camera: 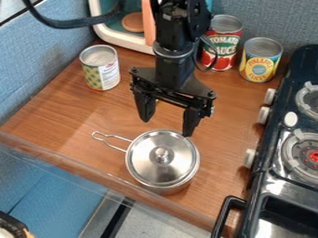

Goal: Move the yellow object to the right side of the table

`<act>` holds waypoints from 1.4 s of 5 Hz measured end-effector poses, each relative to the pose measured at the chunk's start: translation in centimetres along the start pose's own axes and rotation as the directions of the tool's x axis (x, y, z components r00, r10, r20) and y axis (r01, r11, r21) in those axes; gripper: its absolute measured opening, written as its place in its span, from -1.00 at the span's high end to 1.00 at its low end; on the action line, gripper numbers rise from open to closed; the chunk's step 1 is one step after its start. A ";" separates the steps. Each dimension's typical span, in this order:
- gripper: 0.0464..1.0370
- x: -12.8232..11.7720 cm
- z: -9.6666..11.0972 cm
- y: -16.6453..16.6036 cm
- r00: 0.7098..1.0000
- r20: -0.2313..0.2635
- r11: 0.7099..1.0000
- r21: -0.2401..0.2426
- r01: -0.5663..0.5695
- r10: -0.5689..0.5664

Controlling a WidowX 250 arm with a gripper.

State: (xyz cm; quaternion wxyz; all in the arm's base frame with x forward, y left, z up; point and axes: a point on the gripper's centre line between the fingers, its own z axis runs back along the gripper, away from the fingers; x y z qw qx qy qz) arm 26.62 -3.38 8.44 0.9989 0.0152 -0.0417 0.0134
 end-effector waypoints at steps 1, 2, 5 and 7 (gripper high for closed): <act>-0.93 -0.2 -0.9 -0.1 0.999 -0.036 1.000 0.001 0.004 -0.004; -0.93 2.7 -1.4 2.2 0.998 -0.034 0.998 -0.002 -0.057 0.057; -0.93 11.2 -5.2 6.1 0.996 -0.053 0.997 0.002 -0.074 0.074; -0.93 12.9 -7.5 8.0 0.995 -0.088 0.999 0.035 -0.040 0.043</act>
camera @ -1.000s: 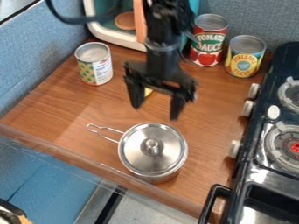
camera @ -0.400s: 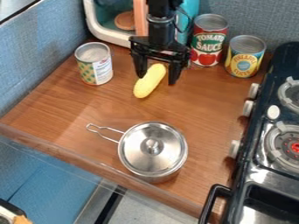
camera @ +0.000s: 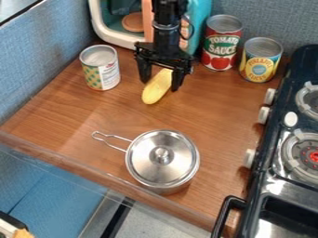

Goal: Move the yellow object to the right side of the table

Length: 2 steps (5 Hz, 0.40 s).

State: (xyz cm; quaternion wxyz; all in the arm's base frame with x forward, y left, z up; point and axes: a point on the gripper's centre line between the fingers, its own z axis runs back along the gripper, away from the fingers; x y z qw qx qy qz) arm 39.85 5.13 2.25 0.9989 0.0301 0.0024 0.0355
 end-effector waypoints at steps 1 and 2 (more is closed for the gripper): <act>-0.82 -0.1 -1.3 0.0 1.000 -0.023 1.000 0.005 -0.004 0.005; -0.27 -0.5 -1.9 -0.4 1.000 -0.024 1.000 0.003 -0.005 0.005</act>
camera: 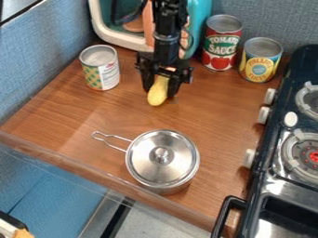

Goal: Move the yellow object to the right side of the table

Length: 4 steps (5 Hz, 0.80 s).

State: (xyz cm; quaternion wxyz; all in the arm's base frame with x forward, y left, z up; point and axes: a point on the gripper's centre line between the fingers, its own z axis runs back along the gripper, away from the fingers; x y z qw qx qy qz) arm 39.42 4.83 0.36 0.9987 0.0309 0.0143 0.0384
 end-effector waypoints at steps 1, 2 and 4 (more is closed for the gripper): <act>-0.18 -0.4 -0.1 -0.6 1.000 0.018 1.000 0.002 0.011 -0.011; -0.18 -1.2 1.3 -1.8 0.999 0.045 1.000 -0.009 0.010 -0.010; -0.18 -1.9 4.3 -6.8 0.996 0.093 0.998 -0.061 0.008 -0.003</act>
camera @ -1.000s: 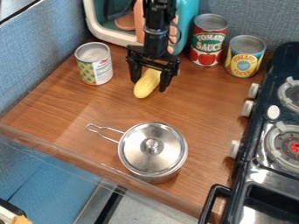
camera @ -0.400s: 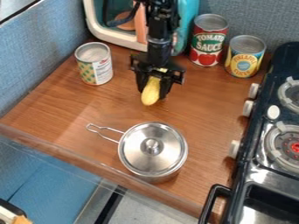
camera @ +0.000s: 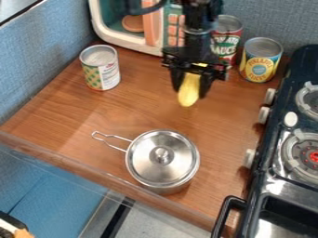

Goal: Move the yellow object to the right side of the table

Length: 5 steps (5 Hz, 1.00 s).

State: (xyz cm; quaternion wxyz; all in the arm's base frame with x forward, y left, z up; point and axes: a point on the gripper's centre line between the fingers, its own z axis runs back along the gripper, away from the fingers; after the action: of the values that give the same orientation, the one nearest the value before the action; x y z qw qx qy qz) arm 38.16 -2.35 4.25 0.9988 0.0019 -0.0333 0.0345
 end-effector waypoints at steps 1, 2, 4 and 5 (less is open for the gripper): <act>-0.18 -0.4 -1.3 -2.8 0.999 -0.035 1.000 0.019 0.017 -0.016; -0.18 -1.0 -3.0 -4.7 0.996 -0.087 0.999 0.036 0.030 -0.026; -0.33 -1.1 -3.4 -3.7 0.995 -0.099 0.997 0.077 -0.021 0.029; -0.87 -1.5 -3.5 -3.3 0.991 -0.121 0.997 0.069 -0.046 0.054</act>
State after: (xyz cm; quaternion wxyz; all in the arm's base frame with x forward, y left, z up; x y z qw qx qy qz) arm 37.18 -5.72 0.63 0.9972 0.0321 0.0290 0.0606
